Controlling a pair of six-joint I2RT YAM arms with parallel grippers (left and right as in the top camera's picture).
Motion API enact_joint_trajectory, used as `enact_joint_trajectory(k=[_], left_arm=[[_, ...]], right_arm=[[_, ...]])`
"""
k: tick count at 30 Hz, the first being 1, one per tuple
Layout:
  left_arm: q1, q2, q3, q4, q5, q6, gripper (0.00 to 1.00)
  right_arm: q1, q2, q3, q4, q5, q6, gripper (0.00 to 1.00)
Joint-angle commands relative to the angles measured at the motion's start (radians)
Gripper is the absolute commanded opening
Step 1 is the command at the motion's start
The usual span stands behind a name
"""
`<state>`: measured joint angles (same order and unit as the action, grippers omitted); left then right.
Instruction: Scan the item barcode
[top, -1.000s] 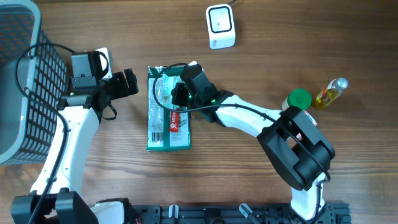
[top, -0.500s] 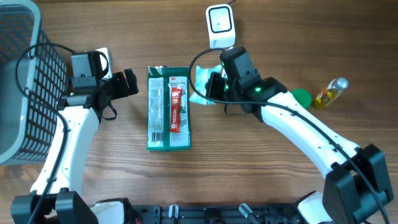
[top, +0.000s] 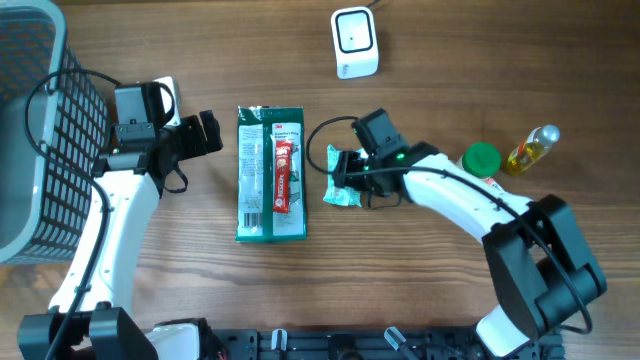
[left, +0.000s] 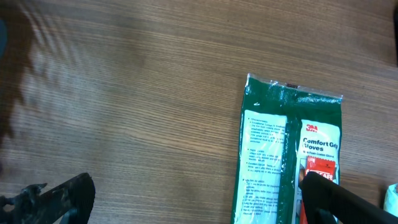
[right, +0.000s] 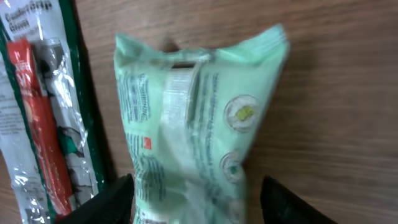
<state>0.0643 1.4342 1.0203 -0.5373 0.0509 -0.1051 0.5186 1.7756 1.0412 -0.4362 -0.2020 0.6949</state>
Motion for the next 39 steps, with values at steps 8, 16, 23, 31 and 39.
enact_joint_trajectory(k=[8, 16, 23, 31, 39], left_arm=[[-0.003, -0.014, 0.014, 0.002, 0.005, 0.023, 1.00], [-0.003, -0.014, 0.014, 0.002, 0.005, 0.023, 1.00], [-0.003, -0.014, 0.014, 0.002, 0.005, 0.023, 1.00], [-0.003, -0.014, 0.014, 0.002, 0.005, 0.023, 1.00], [-0.003, -0.014, 0.014, 0.002, 0.005, 0.023, 1.00]], right_arm=[[-0.039, -0.079, 0.060, -0.029, -0.158, -0.120, 0.30], [-0.034, 0.110, 0.045, -0.018, -0.157, -0.084, 0.32], [-0.019, 0.161, 0.063, -0.024, -0.174, -0.085, 0.39], [-0.018, -0.032, 0.120, -0.072, -0.203, -0.091, 0.39], [0.064, -0.029, 0.046, -0.096, -0.103, -0.032, 0.16]])
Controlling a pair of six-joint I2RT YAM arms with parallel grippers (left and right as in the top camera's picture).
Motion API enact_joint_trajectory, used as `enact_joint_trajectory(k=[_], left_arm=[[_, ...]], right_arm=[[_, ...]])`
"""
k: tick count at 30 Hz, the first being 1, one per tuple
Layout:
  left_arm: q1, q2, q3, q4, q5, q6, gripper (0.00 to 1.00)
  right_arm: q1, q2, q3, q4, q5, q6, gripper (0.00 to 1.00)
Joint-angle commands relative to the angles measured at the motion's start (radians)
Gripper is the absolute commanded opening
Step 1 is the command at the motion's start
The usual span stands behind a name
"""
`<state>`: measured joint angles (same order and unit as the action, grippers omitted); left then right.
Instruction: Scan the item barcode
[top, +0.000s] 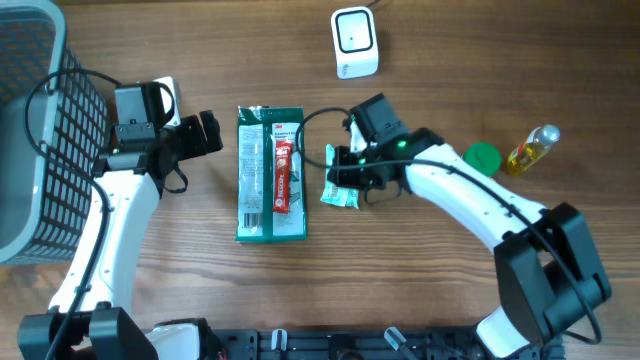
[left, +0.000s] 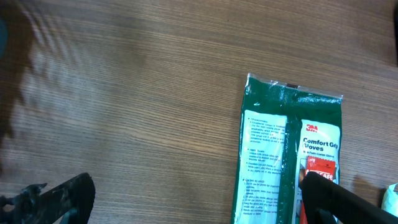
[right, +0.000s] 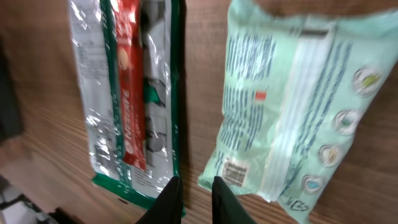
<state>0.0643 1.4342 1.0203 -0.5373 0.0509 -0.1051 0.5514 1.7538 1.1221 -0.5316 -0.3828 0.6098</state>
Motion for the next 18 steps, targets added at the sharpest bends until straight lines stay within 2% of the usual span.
enact_joint_trajectory(k=[1, 11, 15, 18], left_arm=[[-0.003, -0.014, 0.014, 0.002, 0.005, 0.023, 1.00], [-0.003, -0.014, 0.014, 0.002, 0.005, 0.023, 1.00], [-0.003, -0.014, 0.014, 0.002, 0.005, 0.023, 1.00], [-0.003, -0.014, 0.014, 0.002, 0.005, 0.023, 1.00]], right_arm=[[0.043, -0.005, -0.043, 0.002, 0.107, 0.076, 0.15], [0.097, 0.127, -0.053, 0.042, 0.181, 0.126, 0.14], [0.084, 0.105, 0.008, 0.043, 0.048, 0.045, 0.26], [0.062, 0.052, 0.098, -0.010, -0.006, -0.011, 0.29]])
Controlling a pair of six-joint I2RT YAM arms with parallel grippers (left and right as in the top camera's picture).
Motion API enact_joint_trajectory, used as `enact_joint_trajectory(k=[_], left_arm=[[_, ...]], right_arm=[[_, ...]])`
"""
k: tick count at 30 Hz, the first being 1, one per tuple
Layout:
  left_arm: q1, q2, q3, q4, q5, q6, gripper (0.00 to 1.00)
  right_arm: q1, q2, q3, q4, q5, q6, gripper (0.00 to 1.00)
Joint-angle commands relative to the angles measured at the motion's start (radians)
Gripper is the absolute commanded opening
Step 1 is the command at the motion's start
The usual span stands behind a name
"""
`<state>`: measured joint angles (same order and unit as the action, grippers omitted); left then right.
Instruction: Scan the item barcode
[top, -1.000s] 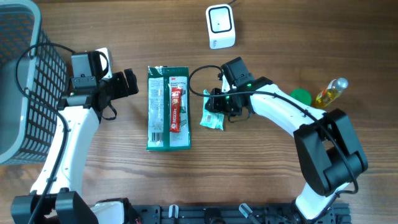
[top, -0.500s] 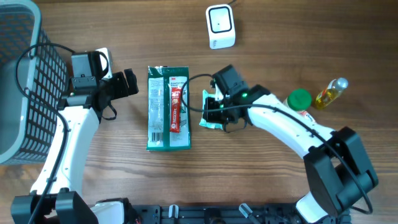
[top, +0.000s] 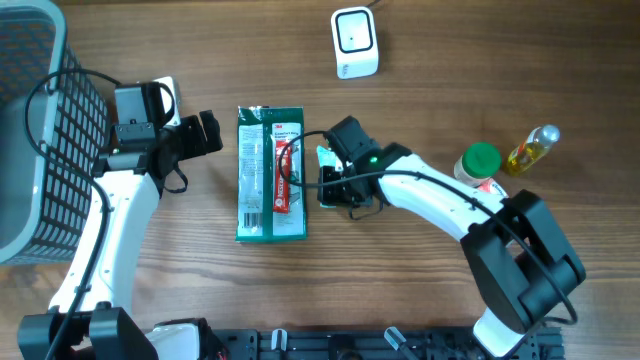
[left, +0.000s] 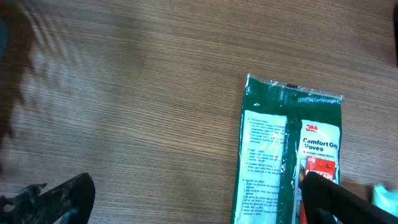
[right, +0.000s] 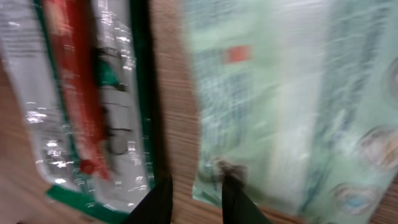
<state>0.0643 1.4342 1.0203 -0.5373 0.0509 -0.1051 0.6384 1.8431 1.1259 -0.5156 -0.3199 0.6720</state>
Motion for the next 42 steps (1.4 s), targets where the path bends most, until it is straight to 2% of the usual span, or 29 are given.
enact_joint_trajectory(k=[1, 3, 6, 9, 13, 22, 28, 33, 38, 40, 42], left_arm=[[-0.003, -0.014, 0.014, 0.002, 0.005, 0.023, 1.00], [-0.003, -0.014, 0.014, 0.002, 0.005, 0.023, 1.00], [-0.003, -0.014, 0.014, 0.002, 0.005, 0.023, 1.00], [-0.003, -0.014, 0.014, 0.002, 0.005, 0.023, 1.00], [-0.003, -0.014, 0.014, 0.002, 0.005, 0.023, 1.00], [-0.003, -0.014, 0.014, 0.002, 0.005, 0.023, 1.00], [-0.003, -0.014, 0.014, 0.002, 0.005, 0.023, 1.00], [-0.003, -0.014, 0.014, 0.002, 0.005, 0.023, 1.00], [-0.003, -0.014, 0.014, 0.002, 0.005, 0.023, 1.00], [-0.003, -0.014, 0.014, 0.002, 0.005, 0.023, 1.00], [-0.003, -0.014, 0.014, 0.002, 0.005, 0.023, 1.00]], right_arm=[[-0.034, -0.055, 0.113, -0.036, -0.069, -0.097, 0.30], [-0.056, -0.097, 0.137, -0.034, -0.038, -0.143, 0.33], [-0.085, -0.119, 0.138, -0.032, 0.114, -0.149, 0.33], [-0.107, -0.103, 0.127, -0.021, 0.307, -0.148, 0.34], [-0.111, -0.061, 0.127, 0.014, 0.422, -0.150, 0.42], [-0.110, 0.044, 0.126, 0.074, 0.394, -0.148, 0.43], [-0.110, 0.101, 0.126, 0.045, 0.383, -0.149, 0.50], [-0.110, 0.105, 0.125, -0.062, 0.364, -0.149, 0.54], [-0.110, 0.105, 0.125, -0.241, 0.356, -0.149, 0.55], [-0.111, 0.104, 0.125, -0.307, 0.309, -0.149, 0.55], [-0.111, 0.100, 0.132, -0.370, 0.226, -0.150, 0.59]])
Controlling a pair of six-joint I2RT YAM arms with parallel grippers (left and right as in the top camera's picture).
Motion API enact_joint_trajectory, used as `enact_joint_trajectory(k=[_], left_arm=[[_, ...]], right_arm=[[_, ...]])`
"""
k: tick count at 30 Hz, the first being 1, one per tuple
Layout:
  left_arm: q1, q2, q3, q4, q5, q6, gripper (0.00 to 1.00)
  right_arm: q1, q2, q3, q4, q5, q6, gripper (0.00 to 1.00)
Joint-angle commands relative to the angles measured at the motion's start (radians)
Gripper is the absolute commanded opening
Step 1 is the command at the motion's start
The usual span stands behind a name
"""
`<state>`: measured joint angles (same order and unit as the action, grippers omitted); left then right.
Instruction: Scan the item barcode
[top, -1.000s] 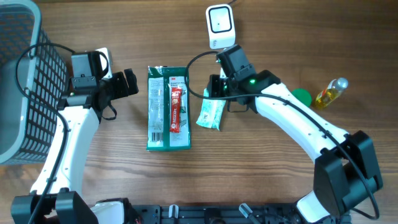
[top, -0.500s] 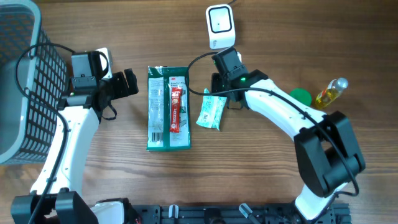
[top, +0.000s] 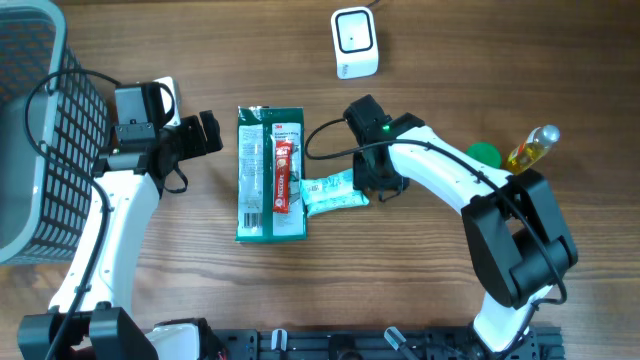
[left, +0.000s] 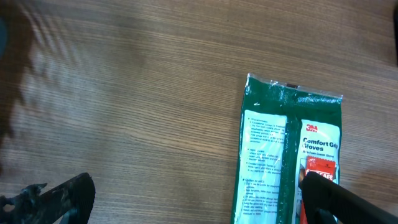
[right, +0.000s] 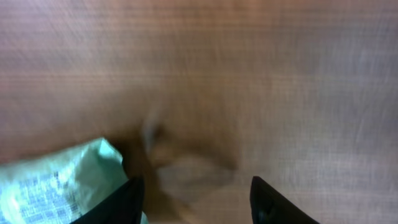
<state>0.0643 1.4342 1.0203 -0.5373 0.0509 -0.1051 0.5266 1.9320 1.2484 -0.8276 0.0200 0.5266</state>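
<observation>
A pale green packet (top: 335, 192) lies flat and crosswise on the wooden table, its left end against the dark green glove package (top: 270, 187). My right gripper (top: 377, 180) is at the packet's right end. In the blurred right wrist view this gripper (right: 194, 184) is open with only bare wood between its fingers, and a corner of the packet (right: 59, 180) shows at the lower left. The white scanner (top: 355, 42) stands at the back. My left gripper (top: 207, 131) is open left of the glove package (left: 289, 155), with nothing between its fingers (left: 62, 198).
A grey wire basket (top: 30, 130) fills the left edge. A green-capped container (top: 486, 153) and a small bottle of yellow oil (top: 532, 148) stand at the right, behind my right arm. A white card (top: 166, 92) lies by my left wrist.
My right gripper, with fingers close together at the packet's left part, now stands open at its right end. The packet, then near upright, lies crosswise against the glove package. Left arm unchanged.
At first my right gripper was open around the pale green packet, right of the glove package. Later its fingers stood close together over the packet, barcode side showing, then nearer the glove package. Now the packet lies turned crosswise and the gripper is open beside it.
</observation>
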Motion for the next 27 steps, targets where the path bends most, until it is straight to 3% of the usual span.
enact_joint_trajectory(k=[1, 5, 12, 20, 27], left_arm=[[-0.003, -0.014, 0.014, 0.002, 0.005, 0.023, 1.00], [-0.003, -0.014, 0.014, 0.002, 0.005, 0.023, 1.00], [-0.003, -0.014, 0.014, 0.002, 0.005, 0.023, 1.00], [-0.003, -0.014, 0.014, 0.002, 0.005, 0.023, 1.00], [-0.003, -0.014, 0.014, 0.002, 0.005, 0.023, 1.00]], right_arm=[[0.001, 0.007, 0.021, -0.088, -0.159, -0.015, 0.61], [0.000, -0.007, 0.113, -0.208, -0.216, -0.087, 0.63], [-0.018, -0.034, 0.160, -0.242, -0.200, -0.091, 0.66], [-0.018, -0.027, 0.150, -0.138, -0.105, -0.123, 0.74], [-0.018, -0.005, 0.111, -0.120, -0.285, -0.105, 0.69]])
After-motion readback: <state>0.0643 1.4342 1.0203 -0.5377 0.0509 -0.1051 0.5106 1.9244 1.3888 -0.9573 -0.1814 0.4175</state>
